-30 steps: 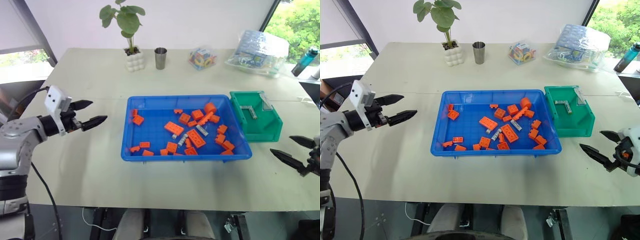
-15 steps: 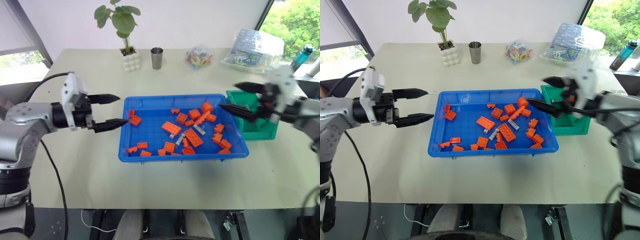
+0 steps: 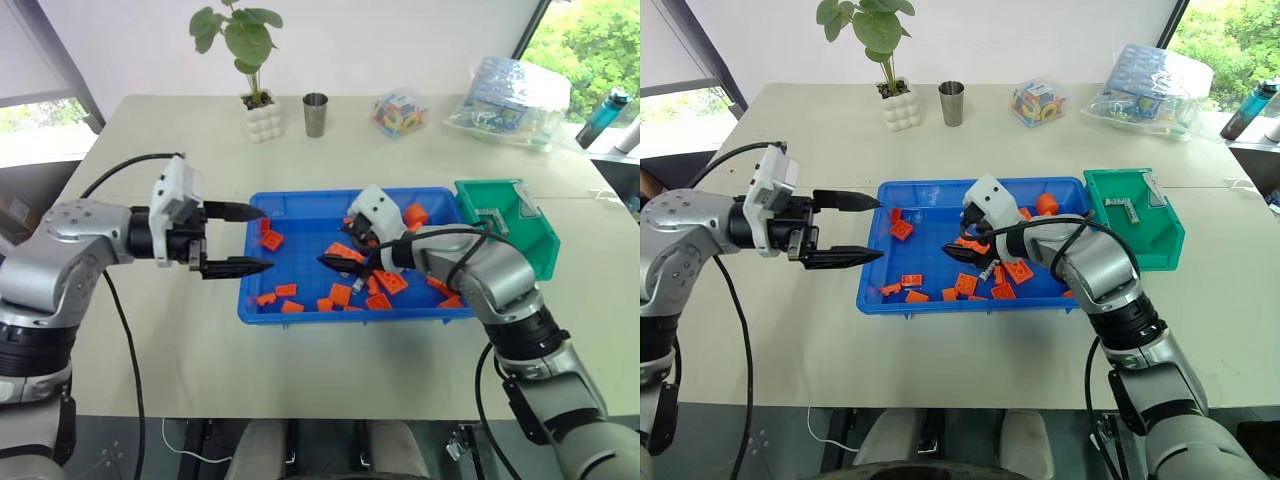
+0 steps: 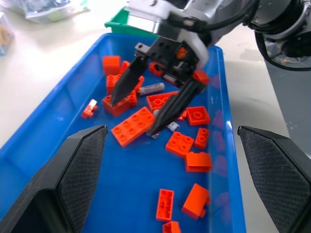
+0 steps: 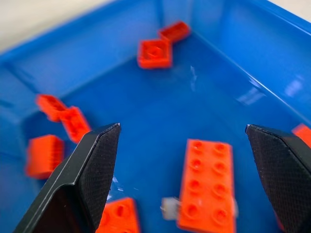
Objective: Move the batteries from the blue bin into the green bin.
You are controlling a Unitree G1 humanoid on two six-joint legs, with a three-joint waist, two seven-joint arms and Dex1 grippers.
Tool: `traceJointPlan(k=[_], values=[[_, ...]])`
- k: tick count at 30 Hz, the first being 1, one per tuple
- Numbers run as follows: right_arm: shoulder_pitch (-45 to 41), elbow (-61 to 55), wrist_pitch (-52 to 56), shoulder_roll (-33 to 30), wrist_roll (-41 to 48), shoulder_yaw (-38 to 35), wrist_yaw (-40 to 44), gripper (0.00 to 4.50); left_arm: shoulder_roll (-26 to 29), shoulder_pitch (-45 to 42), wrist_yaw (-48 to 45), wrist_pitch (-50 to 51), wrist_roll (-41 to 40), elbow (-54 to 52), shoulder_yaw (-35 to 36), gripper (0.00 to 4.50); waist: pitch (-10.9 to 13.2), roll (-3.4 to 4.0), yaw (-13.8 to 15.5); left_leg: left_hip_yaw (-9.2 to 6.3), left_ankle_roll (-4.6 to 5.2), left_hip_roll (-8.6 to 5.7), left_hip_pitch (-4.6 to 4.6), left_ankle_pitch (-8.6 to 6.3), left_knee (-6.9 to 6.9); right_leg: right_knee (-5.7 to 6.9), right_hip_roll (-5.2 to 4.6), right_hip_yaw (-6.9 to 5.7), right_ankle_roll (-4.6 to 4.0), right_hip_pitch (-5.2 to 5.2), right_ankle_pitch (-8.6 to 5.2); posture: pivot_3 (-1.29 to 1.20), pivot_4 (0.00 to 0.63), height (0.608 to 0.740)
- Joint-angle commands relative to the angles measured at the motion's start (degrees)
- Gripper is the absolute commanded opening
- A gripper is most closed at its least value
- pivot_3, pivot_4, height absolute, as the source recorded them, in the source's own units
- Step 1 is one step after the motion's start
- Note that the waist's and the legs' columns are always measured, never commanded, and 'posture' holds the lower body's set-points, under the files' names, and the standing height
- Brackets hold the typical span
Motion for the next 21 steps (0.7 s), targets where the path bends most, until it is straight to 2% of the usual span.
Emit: traceJointPlan(k=[1,16,19,21], values=[[-1.2,0.4,1.4,1.7,-1.3,1.1,-1.3,4.27,-0.3,-1.9,-0.5,0.3,-1.1,-1.6,-0.3,4.50,0.0,0.00,-0.1,0.00,0.00,0.00,0.00,0.00,0.00,0.00,0.00,0.00,0.00,-0.01,0.00,0.00,0.150,0.711],[-1.6,8.7,-2.3,3.2,-6.7,3.4,-0.6,4.27,-1.0,-3.1,-0.2,1.3,-1.6,-2.8,-1.1,4.50,0.0,0.00,-0.2,0.01,0.00,-0.01,0.00,0.00,0.00,0.00,0.04,0.01,0.00,-0.06,0.00,0.00,0.150,0.711],[-1.6,9.0,-2.8,3.8,-6.8,2.9,-0.1,3.37,-1.1,-2.6,-0.2,1.0,-1.5,-2.9,-1.1,4.50,0.0,0.00,-0.2,0.01,0.00,-0.01,0.00,0.00,0.00,0.00,0.04,0.01,0.00,-0.07,0.00,0.00,0.150,0.711],[-2.0,8.9,-2.7,4.2,-6.5,2.5,0.2,2.46,-1.1,-2.3,-0.2,0.8,-1.4,-3.0,-1.1,4.50,0.0,0.00,-0.2,0.01,0.00,-0.01,0.00,0.00,0.00,0.00,0.04,0.01,0.00,-0.07,0.00,0.00,0.150,0.711]])
